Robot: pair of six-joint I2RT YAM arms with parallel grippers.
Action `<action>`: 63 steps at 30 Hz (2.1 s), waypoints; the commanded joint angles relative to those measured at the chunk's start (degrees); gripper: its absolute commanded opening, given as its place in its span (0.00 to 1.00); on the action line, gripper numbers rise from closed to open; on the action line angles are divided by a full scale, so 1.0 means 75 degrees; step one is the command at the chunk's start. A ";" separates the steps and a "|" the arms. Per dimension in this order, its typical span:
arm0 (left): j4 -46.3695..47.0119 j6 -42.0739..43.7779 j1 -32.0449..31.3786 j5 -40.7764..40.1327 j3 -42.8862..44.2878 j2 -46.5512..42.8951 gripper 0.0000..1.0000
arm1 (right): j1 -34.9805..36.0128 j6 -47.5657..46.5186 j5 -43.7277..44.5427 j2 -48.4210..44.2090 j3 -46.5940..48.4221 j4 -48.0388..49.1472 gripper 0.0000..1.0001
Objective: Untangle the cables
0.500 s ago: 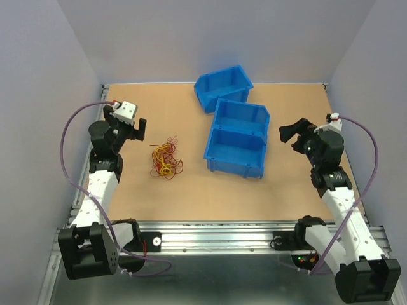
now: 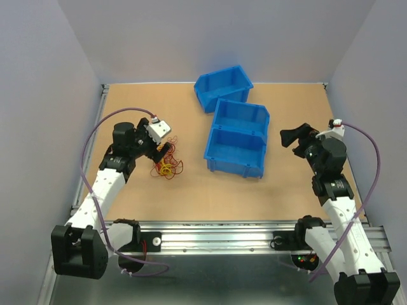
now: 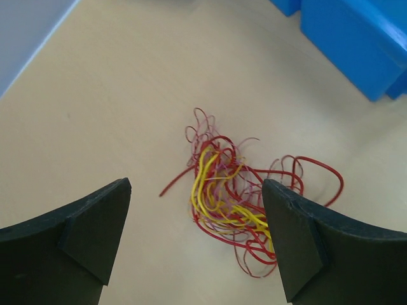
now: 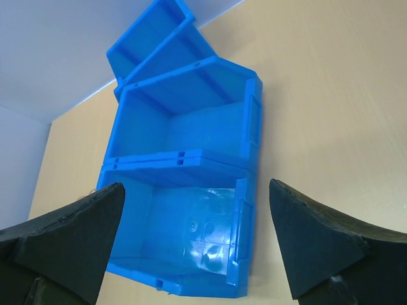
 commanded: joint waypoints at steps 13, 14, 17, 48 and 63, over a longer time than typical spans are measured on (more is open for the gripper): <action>-0.1095 -0.0043 -0.0480 -0.1262 0.0400 0.2340 0.58 | 0.0021 -0.0200 -0.0955 0.0267 -0.0085 0.0361 1.00; -0.1119 -0.0043 -0.0504 -0.1297 0.0447 0.2422 0.49 | 0.0032 -0.0282 -0.1281 0.0290 -0.0062 0.0384 0.98; -0.1119 -0.0289 -0.0516 -0.1426 0.0635 0.2529 0.00 | 0.0044 -0.0704 -0.2206 0.0419 0.0102 0.0466 0.84; -0.1201 -0.1098 -0.0516 0.2510 0.3109 0.1322 0.00 | 0.5997 -0.2920 0.0696 0.5821 0.3936 0.2163 0.84; -0.4319 0.1329 -0.0528 0.4049 0.3143 0.0724 0.00 | 0.6232 -0.2920 0.1821 0.6174 0.3642 0.3220 0.28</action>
